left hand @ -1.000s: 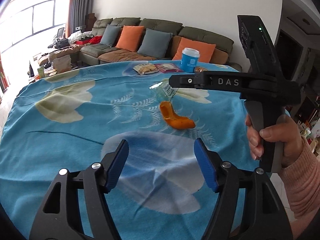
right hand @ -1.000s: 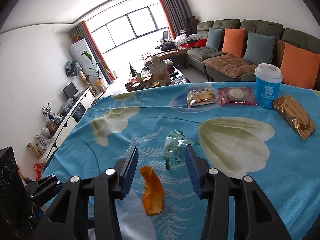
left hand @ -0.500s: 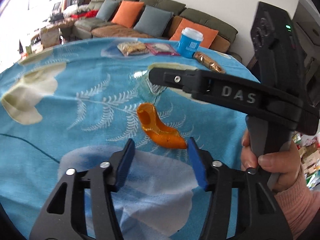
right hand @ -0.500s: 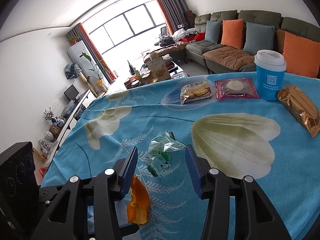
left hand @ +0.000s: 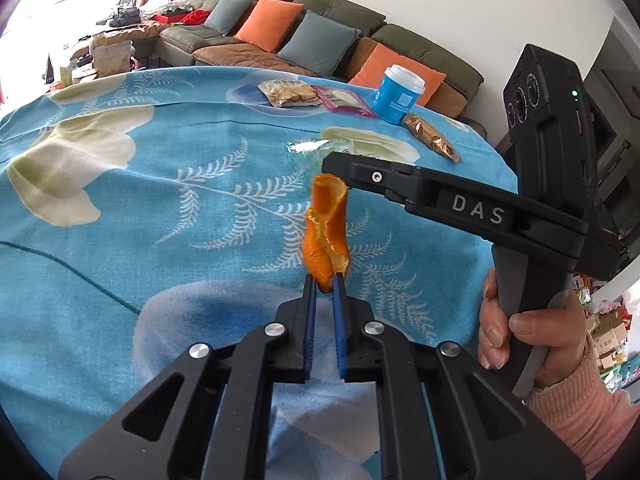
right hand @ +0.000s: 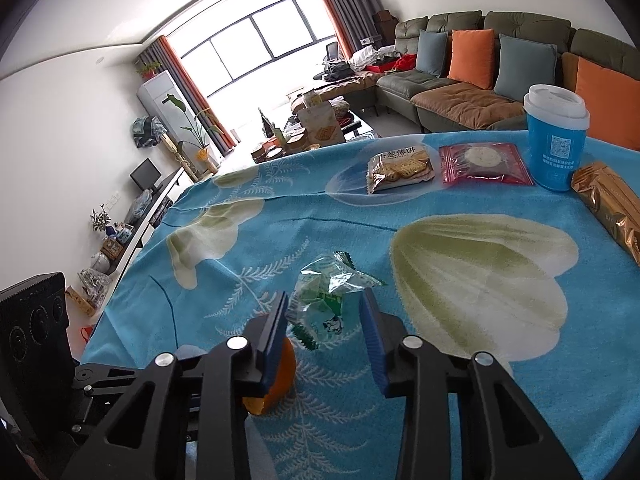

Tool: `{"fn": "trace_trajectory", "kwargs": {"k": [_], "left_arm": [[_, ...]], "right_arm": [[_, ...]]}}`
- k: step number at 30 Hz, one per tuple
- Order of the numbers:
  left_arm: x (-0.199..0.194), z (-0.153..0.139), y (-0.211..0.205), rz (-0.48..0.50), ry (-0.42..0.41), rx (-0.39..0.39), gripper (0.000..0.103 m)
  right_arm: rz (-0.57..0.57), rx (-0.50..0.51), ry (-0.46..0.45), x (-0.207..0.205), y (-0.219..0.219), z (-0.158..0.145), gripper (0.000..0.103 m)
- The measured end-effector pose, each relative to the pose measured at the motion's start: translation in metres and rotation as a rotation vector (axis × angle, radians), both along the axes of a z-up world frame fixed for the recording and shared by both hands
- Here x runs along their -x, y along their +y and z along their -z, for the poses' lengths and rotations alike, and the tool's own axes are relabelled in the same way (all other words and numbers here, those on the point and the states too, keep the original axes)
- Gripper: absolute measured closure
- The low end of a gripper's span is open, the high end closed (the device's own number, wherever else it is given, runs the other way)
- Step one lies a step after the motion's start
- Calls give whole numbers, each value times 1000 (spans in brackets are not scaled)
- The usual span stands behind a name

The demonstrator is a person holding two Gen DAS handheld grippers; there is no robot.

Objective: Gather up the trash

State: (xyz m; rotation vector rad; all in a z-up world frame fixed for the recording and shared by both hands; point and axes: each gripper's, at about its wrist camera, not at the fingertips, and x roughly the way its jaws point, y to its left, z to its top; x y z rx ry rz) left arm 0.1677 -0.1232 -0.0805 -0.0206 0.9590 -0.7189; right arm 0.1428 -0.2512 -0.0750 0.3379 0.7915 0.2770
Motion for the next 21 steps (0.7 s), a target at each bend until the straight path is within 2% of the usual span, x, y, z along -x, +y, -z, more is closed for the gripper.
{"fn": "trace_trajectory", "kwargs": {"k": [4,15,21], "left_arm": [[6,-5,8,-11,-27,-16,95],[22,-18,41,-58,-95,-29,98],[33,-21,65,-84,-106,-34,98]], "right_arm": [[3,-10,6,-1,-3,1,83],[-8,-17,-42,11,1,-12,84],[-35,-26,-62,20,10,-18,84]]}}
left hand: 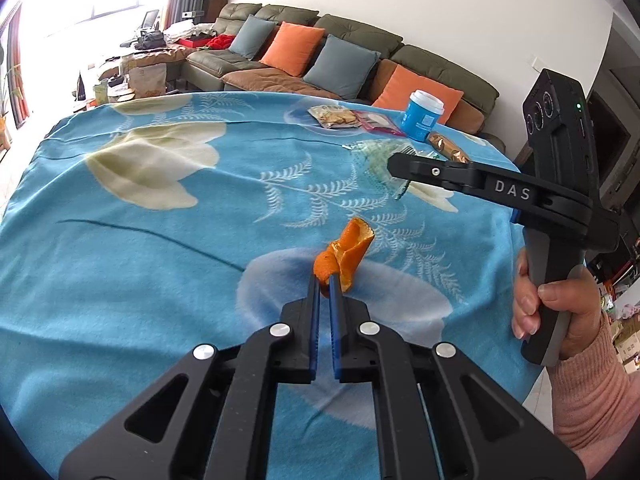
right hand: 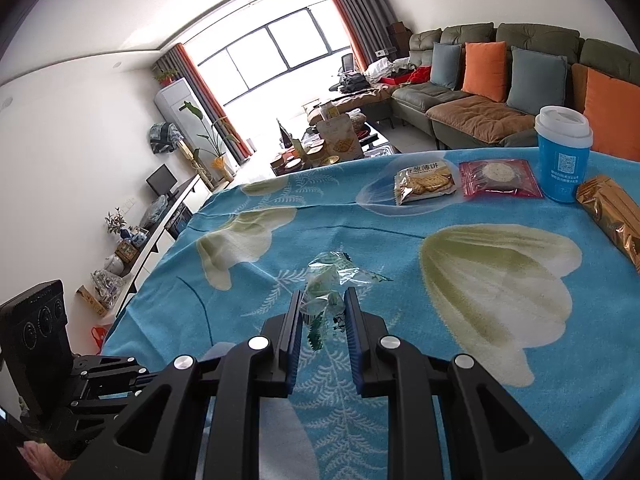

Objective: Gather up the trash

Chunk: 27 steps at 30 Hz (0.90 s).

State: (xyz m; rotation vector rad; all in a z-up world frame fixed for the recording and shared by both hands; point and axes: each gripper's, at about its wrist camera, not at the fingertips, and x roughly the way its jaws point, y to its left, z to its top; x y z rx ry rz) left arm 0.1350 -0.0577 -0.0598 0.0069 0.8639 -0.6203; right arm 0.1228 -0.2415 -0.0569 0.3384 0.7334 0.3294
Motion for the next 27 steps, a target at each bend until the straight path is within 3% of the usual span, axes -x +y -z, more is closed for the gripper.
{"fn": "trace_trajectory", "kwargs": {"k": [2,3,4,6,7,12,14,15,20,27], "left_arm": [[4,1,5,1,-6,-8,98],[5,2,7,3,-6,-15,93],[5,4,8,5,0,-19,80],[4,6,7,2,1,-26,68],[4,7,5,3,-1,-30,68],[-5,16,-1,1,31,-38,69],[-7,15,1,2,40,-20,75],[-8,16,1,1,47,-13,83],[-9,17,-3,5,55,-17,93],[-9,17,-4,10,51,-15,94]], "right_arm": [[-10,-3,1,2,3,0,84],[-15,-4,3,3,5,1,84],[-17,-5,5,4,7,2,84],[-22,-9,11,4,10,4,84],[-23,-11,14,5,11,5,84],[-22,-18,19,6,12,7,84],[-22,-17,19,6,12,7,84],[-22,-18,19,7,13,8,84],[-25,-21,22,9,14,8,84],[-29,-24,19,11,17,8,84]]}}
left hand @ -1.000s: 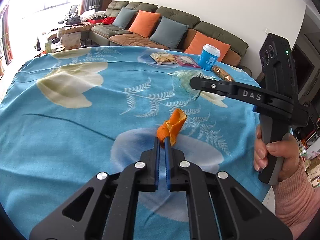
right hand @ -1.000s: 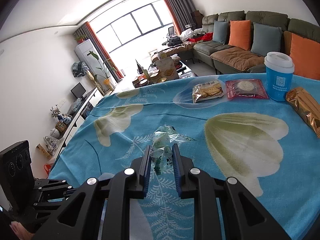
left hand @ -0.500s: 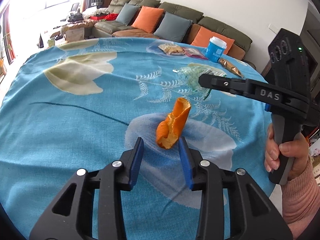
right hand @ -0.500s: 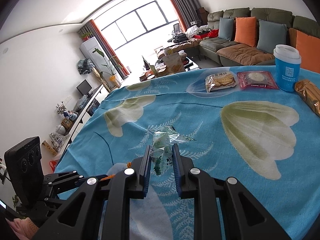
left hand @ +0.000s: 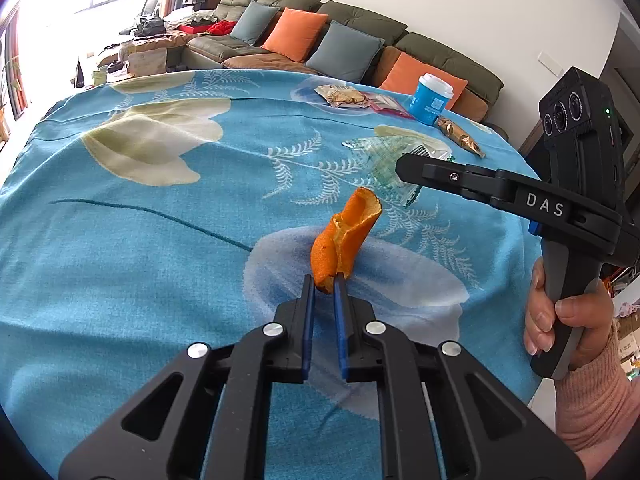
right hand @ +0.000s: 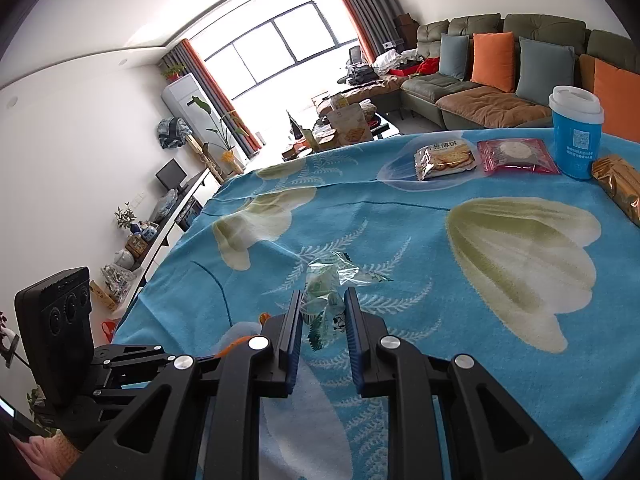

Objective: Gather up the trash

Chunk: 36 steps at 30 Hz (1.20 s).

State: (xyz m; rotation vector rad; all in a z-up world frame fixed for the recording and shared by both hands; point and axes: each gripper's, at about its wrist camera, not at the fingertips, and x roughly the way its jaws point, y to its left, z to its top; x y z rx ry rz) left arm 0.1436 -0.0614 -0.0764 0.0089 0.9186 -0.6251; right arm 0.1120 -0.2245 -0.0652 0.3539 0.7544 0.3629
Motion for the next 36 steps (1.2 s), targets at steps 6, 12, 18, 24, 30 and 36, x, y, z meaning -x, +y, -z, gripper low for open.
{"fn": "trace_trajectory", "kwargs": {"k": [6,12,18,24,30,36], "left_arm": [[5,-6,3,-7,-28,8,97],[14,-16,18,-37,-62,13,97],[25,-23,44,-84,-82,18,97],[37,-31,71,-130,-105,16,97],[50,-37,99,-176,-122,21,97],[58,-41,121,-224,-128,27,97]], "right_arm": [[-8,-4,-6,1,3,-2,84],[-26,-13,-19,3,8,-6,84],[-56,-18,-32,5,17,-10,84],[-103,-24,-42,8,35,-14,84],[-157,-27,-54,11,57,-19,84],[-206,-27,-60,11,79,-21,84]]}}
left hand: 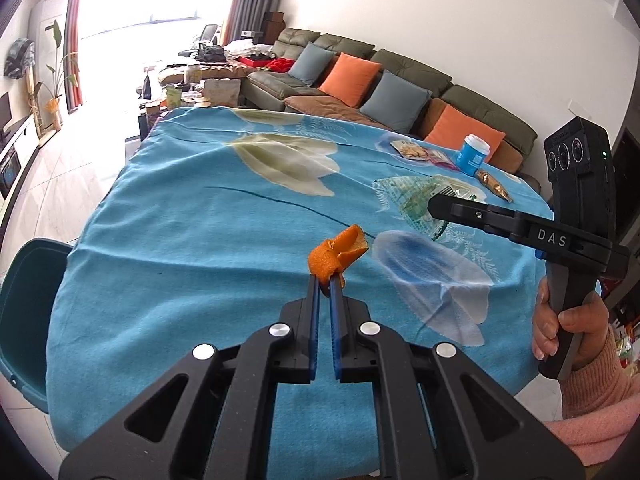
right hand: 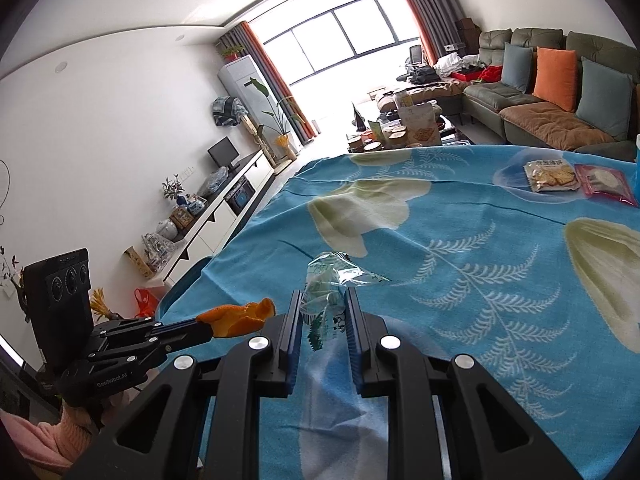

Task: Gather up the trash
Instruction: 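Carry the orange peel and plastic wrapper in both grippers over the teal bin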

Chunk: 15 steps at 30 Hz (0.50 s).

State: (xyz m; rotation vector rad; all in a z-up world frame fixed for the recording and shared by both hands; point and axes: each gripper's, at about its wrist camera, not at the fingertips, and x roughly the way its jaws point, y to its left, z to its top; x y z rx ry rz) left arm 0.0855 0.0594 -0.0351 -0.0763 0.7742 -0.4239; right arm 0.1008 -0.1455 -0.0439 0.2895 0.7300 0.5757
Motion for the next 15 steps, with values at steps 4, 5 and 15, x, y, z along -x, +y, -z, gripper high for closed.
{"fn": "trace_trajectory", "kwargs": {"k": [4,5,15], "left_arm": [[5,-3,10,-22,-7,1,97],[6,-3,11,-27,-9,1,97],[18,-9,33,-80,-29,1,97]], "right_arm": [[-28,3,0,1,13,0,84],[-34,5,0,1,16,0,84],[-97,12,-4,2,44,-5,84]]}}
